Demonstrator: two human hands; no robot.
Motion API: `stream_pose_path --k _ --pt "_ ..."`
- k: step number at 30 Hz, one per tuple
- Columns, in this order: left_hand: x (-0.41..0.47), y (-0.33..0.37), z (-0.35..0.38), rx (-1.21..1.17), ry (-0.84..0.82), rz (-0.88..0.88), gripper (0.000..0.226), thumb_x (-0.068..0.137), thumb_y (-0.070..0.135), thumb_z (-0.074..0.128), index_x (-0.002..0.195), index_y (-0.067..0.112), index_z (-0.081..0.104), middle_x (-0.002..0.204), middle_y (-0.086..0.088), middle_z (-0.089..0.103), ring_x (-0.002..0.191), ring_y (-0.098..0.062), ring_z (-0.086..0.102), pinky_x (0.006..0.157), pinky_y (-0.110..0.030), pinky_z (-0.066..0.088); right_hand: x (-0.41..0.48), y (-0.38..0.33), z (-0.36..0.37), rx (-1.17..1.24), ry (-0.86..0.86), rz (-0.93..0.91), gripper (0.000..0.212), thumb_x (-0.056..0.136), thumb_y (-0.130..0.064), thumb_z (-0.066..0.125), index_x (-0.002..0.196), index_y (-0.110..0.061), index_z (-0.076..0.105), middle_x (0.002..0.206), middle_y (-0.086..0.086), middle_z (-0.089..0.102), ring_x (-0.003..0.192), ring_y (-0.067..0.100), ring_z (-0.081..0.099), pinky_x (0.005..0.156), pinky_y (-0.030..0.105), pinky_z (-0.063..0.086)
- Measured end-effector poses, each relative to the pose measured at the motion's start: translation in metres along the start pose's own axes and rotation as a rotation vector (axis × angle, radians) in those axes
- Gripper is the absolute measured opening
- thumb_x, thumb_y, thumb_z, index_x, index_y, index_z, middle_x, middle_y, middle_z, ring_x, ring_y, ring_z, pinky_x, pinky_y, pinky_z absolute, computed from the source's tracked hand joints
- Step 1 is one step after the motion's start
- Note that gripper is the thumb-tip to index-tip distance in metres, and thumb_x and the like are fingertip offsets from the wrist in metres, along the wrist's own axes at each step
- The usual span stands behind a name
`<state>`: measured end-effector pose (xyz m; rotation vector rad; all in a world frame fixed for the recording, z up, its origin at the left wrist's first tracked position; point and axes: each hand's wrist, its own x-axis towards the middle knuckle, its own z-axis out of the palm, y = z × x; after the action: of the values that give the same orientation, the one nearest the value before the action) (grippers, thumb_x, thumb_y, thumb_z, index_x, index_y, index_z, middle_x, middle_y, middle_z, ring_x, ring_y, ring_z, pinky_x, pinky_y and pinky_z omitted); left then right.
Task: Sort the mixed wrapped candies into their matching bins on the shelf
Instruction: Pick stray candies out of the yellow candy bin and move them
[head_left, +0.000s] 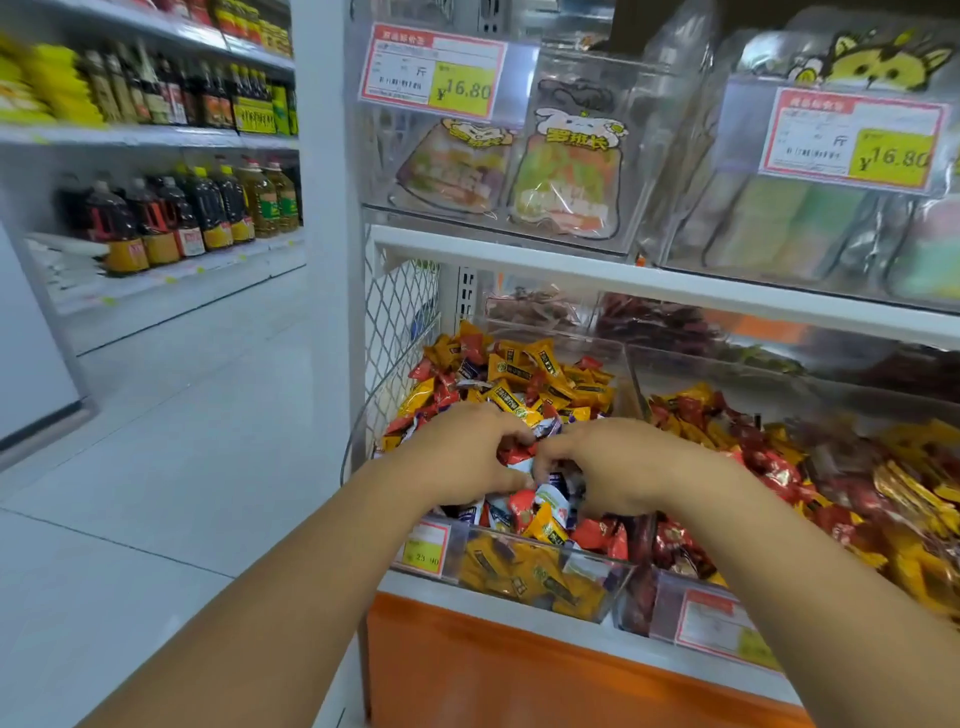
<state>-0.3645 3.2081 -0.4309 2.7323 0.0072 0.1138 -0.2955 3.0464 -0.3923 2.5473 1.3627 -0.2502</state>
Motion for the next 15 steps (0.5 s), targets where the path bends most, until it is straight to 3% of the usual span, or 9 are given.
stream_pose_path --k 2,5,7,9,12,15 --pt "0.002 0.002 0.0 0.01 -0.012 -0.004 0.052 0.084 0.041 0.07 0.132 0.029 0.053 0.126 0.003 0.047 0.113 -0.017 0.047 0.096 -0.037 0.044 0.0 0.003 0.002 0.084 0.074 -0.027 0.03 0.081 -0.016 0.068 0.101 -0.037 0.062 0.105 -0.01 0.061 0.092 0.013 0.055 0.075 0.031 0.047" --pt "0.003 0.004 -0.002 -0.02 0.036 0.006 0.041 0.084 0.035 0.072 0.122 0.024 0.061 0.11 0.005 0.046 0.099 -0.015 0.052 0.088 -0.031 0.046 -0.003 0.012 -0.001 0.241 0.144 -0.022 0.015 0.079 -0.024 0.075 0.084 -0.036 0.067 0.086 -0.014 0.064 0.078 0.002 0.056 0.066 0.02 0.042" --pt "0.003 0.002 -0.005 -0.061 0.058 0.007 0.031 0.085 0.029 0.071 0.115 0.022 0.065 0.101 0.006 0.053 0.091 -0.014 0.056 0.075 -0.025 0.048 -0.006 0.014 -0.002 0.343 0.187 -0.004 0.015 0.081 -0.027 0.076 0.092 -0.034 0.069 0.078 -0.019 0.057 0.068 -0.005 0.05 0.064 0.02 0.042" --pt "0.003 0.0 -0.007 -0.111 0.045 -0.007 0.027 0.088 0.025 0.069 0.114 0.02 0.067 0.096 0.005 0.063 0.084 -0.012 0.06 0.067 -0.022 0.048 -0.008 0.015 -0.004 0.425 0.211 0.023 0.023 0.082 -0.026 0.074 0.103 -0.033 0.069 0.079 -0.019 0.054 0.068 -0.003 0.052 0.072 0.027 0.05" --pt "0.003 0.001 -0.007 -0.123 0.011 -0.014 0.033 0.087 0.026 0.07 0.119 0.022 0.064 0.095 0.008 0.066 0.086 -0.01 0.062 0.074 -0.025 0.049 -0.009 0.014 -0.007 0.469 0.223 0.062 0.031 0.085 -0.025 0.072 0.113 -0.035 0.063 0.087 -0.016 0.053 0.074 0.011 0.062 0.073 0.031 0.053" --pt "0.002 0.003 -0.004 -0.124 -0.004 -0.01 0.041 0.082 0.034 0.074 0.121 0.025 0.063 0.093 0.01 0.064 0.085 -0.01 0.061 0.076 -0.029 0.05 -0.006 0.012 -0.005 0.314 0.209 0.058 0.045 0.087 -0.024 0.069 0.128 -0.035 0.055 0.114 -0.01 0.059 0.095 0.01 0.057 0.072 0.022 0.042"
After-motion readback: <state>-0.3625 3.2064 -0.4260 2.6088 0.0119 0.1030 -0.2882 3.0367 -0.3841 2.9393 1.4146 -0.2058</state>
